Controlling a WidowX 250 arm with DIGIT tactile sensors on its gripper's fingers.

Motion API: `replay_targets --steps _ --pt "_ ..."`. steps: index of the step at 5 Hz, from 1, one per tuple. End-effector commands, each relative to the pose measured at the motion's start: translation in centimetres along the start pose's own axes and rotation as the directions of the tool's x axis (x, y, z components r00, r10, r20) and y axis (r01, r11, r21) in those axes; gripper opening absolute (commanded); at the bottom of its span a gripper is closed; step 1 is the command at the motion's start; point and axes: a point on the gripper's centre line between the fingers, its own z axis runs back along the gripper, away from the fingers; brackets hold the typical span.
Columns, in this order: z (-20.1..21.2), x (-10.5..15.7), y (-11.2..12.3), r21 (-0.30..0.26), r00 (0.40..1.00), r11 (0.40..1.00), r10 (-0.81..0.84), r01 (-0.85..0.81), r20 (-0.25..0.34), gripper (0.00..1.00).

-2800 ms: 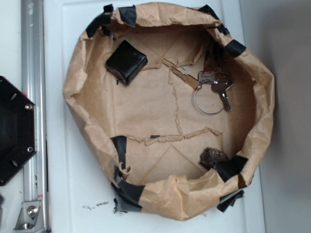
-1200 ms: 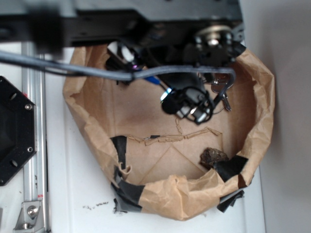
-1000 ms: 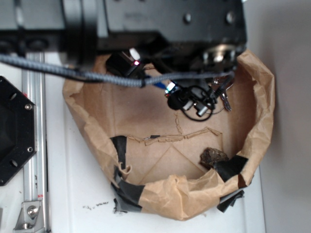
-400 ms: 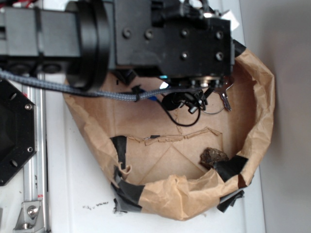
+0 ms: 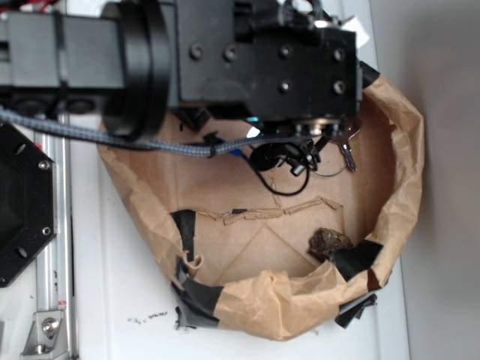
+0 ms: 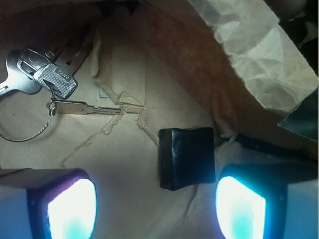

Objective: Grab the black box.

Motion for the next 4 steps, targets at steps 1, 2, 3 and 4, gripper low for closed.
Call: replay_targets --steps 1,2,3,4 --pt "-3.6 -1.9 1.3 -0.005 0.998 0.999 -0.036 0.036 0.053 1.0" --pt "-2.8 -2.3 3.0 -0.044 0.997 0.998 -0.049 0.051 0.054 1.0" --pt "-2.4 -1.7 4.7 -0.065 0.998 0.998 -0.023 0.027 0.057 1.0" --pt "-3.0 -1.1 5.6 -0.05 0.997 0.999 -0.011 0.014 0.071 1.0"
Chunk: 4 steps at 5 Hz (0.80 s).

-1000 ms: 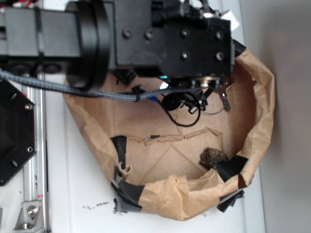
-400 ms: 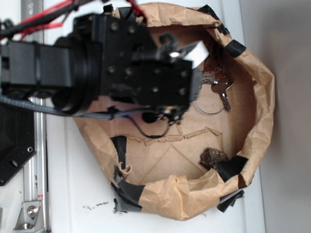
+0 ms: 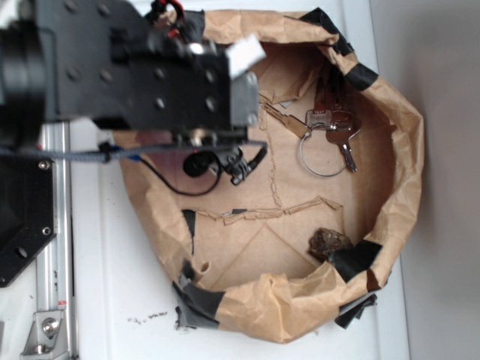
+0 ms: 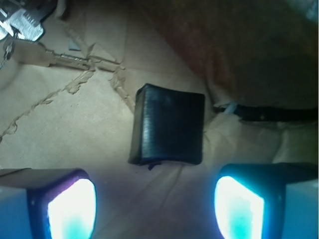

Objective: Grab the black box.

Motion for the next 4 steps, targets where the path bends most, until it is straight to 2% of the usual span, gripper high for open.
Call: replay_targets --steps 1,2,3,4 --pt "-1.3 1.8 2.2 0.025 0.998 0.999 0.046 -0.047 0.034 1.0" --pt "-1.8 1.9 2.0 0.03 0.998 0.999 0.039 -0.04 0.047 1.0" --pt "-2.5 1.9 1.4 -0.026 0.999 0.999 0.032 -0.031 0.041 1.0" --pt "-3.1 2.1 1.4 -0.052 0.996 0.997 0.061 -0.058 0.061 1.0"
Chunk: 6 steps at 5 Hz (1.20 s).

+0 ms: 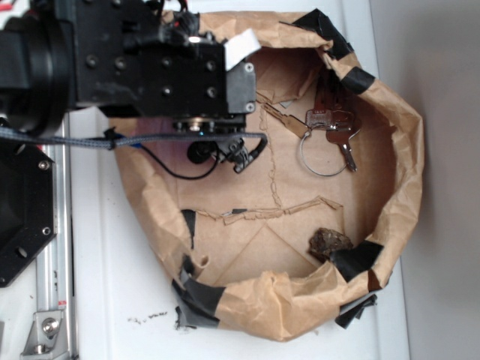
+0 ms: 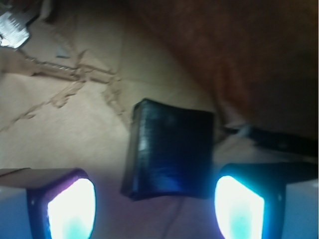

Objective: Grab the black box.

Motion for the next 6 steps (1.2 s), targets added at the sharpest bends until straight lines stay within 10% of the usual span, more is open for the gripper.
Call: replay_targets --steps 1,6 --pt "-0.8 0.8 1.7 -0.057 0.997 0.996 0.075 -0.074 0.028 1.0" --pt "-1.8 1.1 1.9 -0.001 0.997 0.997 0.078 -0.078 0.018 1.0"
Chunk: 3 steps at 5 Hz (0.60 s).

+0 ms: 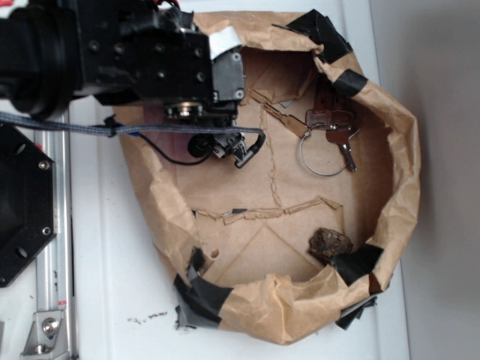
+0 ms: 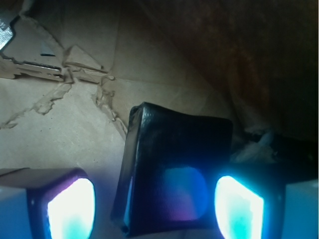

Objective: Grab the black box.

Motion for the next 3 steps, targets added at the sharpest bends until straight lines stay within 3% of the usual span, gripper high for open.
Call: replay_targets --steps 1,2,3 --pt "-1.9 1.2 -0.1 0.065 1.0 0.997 0.03 -0.029 -0.009 1.0" --pt "-1.8 1.3 -0.1 0.073 0.999 0.996 0.048 -0.048 -0.001 0.18" --pt "-0.6 0.6 -0.3 0.05 0.999 0.998 0.038 -0.039 0.023 0.0"
